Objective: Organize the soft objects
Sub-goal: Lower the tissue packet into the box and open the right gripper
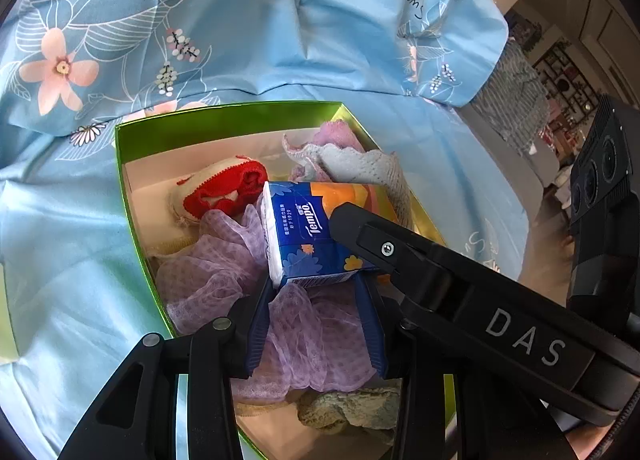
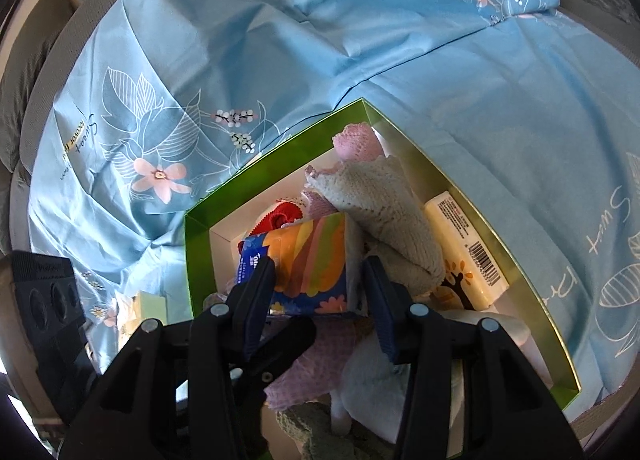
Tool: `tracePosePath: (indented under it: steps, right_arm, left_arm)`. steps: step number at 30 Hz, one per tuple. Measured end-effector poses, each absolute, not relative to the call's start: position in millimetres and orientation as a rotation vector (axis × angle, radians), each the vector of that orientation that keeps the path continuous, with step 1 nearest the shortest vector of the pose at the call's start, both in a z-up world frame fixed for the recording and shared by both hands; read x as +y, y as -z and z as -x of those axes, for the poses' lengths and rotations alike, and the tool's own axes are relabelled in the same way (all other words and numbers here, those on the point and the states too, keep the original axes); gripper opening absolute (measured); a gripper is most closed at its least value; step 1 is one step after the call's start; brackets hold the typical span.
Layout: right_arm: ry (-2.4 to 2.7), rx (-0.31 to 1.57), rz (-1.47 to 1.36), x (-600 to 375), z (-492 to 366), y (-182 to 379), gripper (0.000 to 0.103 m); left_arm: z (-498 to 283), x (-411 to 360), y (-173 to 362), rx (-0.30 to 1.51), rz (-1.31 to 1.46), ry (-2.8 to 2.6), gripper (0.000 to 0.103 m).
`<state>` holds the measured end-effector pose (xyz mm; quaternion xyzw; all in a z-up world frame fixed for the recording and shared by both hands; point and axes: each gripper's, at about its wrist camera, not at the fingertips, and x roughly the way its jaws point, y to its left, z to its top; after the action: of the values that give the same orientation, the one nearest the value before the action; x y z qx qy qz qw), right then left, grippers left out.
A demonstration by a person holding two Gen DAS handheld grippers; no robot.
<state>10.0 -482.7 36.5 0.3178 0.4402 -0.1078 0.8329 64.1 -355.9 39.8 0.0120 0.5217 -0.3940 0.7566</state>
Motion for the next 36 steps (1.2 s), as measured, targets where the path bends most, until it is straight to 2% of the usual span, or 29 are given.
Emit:
tracePosePath:
  steps: [14,17,21,23,25,30,33,36]
  right_arm:
    - [0.212,0.918,-0.705,-486,-8,-35,0.047]
    - [0.2,0.904,-0.722,-486,-5,-36,0.053]
    - [0.2,0.874,-0.711,-482,0,-43,0.066]
    - [0.205,0.854,-0.705,-480,3,-48,0.074]
    - [0.199,0.839,-0.703,-479,6,-54,0.078]
    - [0.204,0.793,-0.659,-473,17,-75,0.084]
    - [0.206,0.762,-0.65,-470,24,-86,0.091]
    - [0.203,0.734,-0.652,-468,33,-94,0.095]
  left_arm:
    - [-66,-356,-39,1.151,-0.013,0.857,0.041]
    - [-65,-353,-42,1.153,0.005,0.871,0.041]
    - [-56,-352,-55,1.111,-0.031,0.88,0.041]
    - [-52,-352,-61,1.095,-0.044,0.884,0.046]
    - [-47,-350,-68,1.071,-0.06,0.887,0.058]
    - [-37,-344,-85,1.024,-0.066,0.898,0.063]
    - [-31,-340,-94,1.002,-0.081,0.894,0.079]
    - [-24,-334,-104,0.971,-0.089,0.897,0.086]
